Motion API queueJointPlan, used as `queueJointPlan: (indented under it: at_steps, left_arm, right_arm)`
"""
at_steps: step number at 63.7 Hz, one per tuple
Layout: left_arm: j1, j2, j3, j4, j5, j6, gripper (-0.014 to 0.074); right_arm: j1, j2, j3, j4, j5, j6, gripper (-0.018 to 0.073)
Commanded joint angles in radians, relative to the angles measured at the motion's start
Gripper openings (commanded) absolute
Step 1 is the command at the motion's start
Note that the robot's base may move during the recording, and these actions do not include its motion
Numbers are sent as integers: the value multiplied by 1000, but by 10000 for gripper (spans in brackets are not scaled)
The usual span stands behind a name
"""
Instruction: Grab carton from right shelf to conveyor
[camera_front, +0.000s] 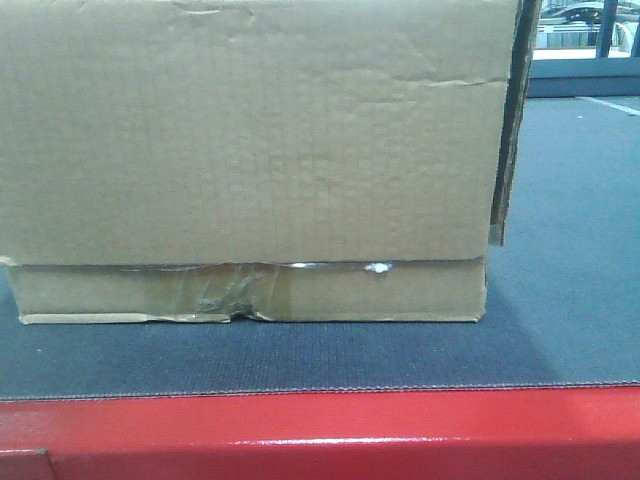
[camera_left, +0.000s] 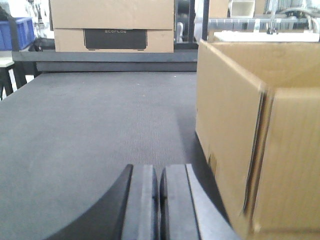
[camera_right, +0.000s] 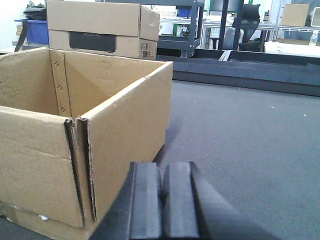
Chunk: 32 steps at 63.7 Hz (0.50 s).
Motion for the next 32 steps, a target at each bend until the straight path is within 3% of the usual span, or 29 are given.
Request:
queueJointPlan:
  at_steps: [1, 3, 4, 7, 32]
  left_arm:
    - [5, -48, 76, -6, -120, 8, 15]
    - [5, -53, 76, -6, -142, 8, 15]
    - [5, -53, 76, -6, -80, 8, 15]
    - [5, -53, 76, -6, -37, 8, 15]
    - [5, -53, 76, -6, -32, 8, 15]
  right_arm:
    - [-5, -4, 3, -18, -27, 4, -61]
    - [-5, -4, 3, -18, -27, 4, -61]
    - [-5, -4, 3, -18, -27, 4, -61]
    - [-5, -4, 3, -18, -27, 4, -61]
    - [-5, -4, 3, -18, -27, 4, -61]
